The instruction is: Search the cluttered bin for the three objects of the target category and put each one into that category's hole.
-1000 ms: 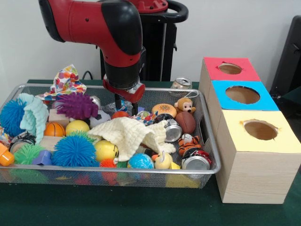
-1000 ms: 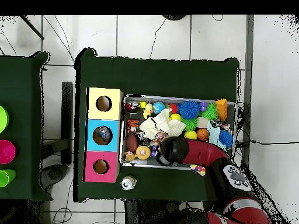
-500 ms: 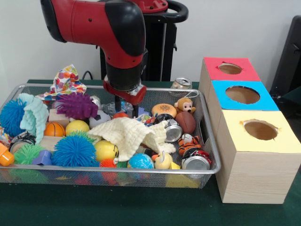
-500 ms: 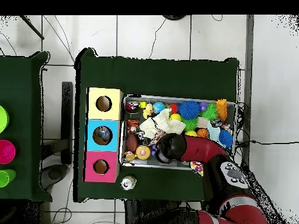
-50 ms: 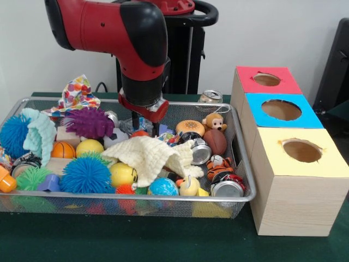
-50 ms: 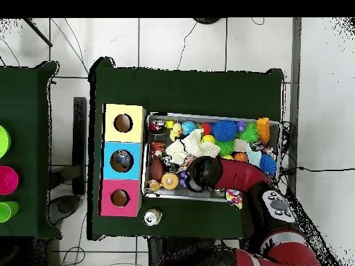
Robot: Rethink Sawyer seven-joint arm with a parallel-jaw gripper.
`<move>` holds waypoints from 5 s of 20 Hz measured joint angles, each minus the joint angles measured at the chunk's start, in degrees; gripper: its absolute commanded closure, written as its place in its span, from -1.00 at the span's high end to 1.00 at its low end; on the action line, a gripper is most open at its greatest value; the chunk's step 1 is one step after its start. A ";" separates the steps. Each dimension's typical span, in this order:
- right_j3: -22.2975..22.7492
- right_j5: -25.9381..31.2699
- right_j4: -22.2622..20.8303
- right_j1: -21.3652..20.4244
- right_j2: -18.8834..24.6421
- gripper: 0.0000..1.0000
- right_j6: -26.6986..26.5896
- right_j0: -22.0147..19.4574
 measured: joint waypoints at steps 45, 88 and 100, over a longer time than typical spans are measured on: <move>-2.04 4.64 1.65 1.50 -5.41 1.00 0.00 3.32; -5.93 4.17 12.51 6.68 -16.00 -1.00 0.01 10.48; -5.90 4.71 14.35 6.46 -16.21 -1.00 0.01 10.17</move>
